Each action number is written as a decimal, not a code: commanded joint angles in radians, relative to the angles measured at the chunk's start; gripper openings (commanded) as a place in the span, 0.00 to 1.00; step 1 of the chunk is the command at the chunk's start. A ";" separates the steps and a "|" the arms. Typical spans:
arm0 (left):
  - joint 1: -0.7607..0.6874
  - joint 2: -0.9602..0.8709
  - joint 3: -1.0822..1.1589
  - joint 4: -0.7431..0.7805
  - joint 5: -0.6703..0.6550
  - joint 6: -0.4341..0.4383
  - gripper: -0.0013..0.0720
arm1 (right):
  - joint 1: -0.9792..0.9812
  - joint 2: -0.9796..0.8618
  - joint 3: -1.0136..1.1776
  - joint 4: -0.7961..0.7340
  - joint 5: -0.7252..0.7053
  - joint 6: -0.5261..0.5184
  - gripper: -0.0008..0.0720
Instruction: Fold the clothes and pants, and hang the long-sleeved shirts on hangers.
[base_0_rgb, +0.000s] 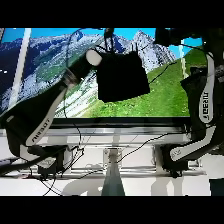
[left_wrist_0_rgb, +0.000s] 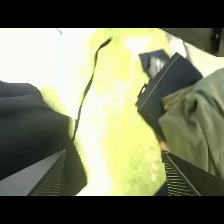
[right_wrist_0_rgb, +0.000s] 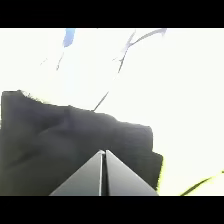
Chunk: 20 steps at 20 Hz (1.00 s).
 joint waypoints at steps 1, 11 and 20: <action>-0.045 -0.018 0.000 0.040 0.117 0.004 0.99 | -0.026 0.007 0.000 -0.142 0.026 -0.054 0.04; 0.165 0.048 0.000 0.317 -0.275 0.003 0.98 | -0.206 0.002 -0.450 0.454 0.111 -0.608 0.31; 0.174 0.048 0.000 0.317 -0.280 0.003 0.98 | 0.024 0.003 -0.420 0.307 -0.192 -0.578 0.96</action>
